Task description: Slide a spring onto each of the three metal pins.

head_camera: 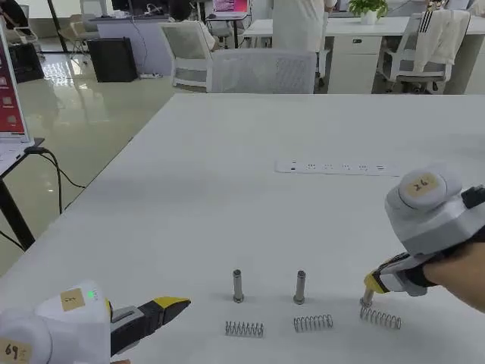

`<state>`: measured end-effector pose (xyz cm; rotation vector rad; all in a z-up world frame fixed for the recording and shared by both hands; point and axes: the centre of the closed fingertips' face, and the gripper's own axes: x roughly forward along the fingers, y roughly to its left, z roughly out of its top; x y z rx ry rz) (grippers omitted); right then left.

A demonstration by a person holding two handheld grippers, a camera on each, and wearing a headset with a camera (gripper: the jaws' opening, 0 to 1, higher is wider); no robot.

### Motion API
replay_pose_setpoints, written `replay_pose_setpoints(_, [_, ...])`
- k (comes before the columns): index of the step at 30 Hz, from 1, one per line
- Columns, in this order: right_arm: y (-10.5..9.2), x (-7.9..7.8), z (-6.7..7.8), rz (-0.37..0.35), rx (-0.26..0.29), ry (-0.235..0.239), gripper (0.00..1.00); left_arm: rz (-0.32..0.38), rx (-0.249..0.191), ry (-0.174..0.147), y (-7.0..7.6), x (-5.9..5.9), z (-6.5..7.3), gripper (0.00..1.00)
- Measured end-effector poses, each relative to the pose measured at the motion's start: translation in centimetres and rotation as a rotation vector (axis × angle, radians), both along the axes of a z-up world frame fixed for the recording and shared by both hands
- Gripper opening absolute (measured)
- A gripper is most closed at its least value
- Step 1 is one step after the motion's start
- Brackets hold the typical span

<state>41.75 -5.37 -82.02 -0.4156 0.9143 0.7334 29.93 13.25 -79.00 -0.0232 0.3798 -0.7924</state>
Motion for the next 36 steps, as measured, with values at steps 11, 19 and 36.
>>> replay_pose_setpoints(11, [0.2, -0.3, 0.1, 0.024, -0.002, -0.009, 0.09, -0.002, 0.002, 0.003, 0.0, -0.1, -0.1, 0.73])
replay_pose_setpoints(19, [-0.3, -0.5, 0.3, 0.036, -0.009, -0.025, 0.14, -0.007, 0.004, 0.004, -0.1, -0.2, -0.1, 0.73])
replay_pose_setpoints(36, [-1.8, -2.6, -1.3, 0.094, -0.004, 0.036, 0.17, -0.012, 0.001, 0.006, -0.2, -0.2, -0.1, 0.72])
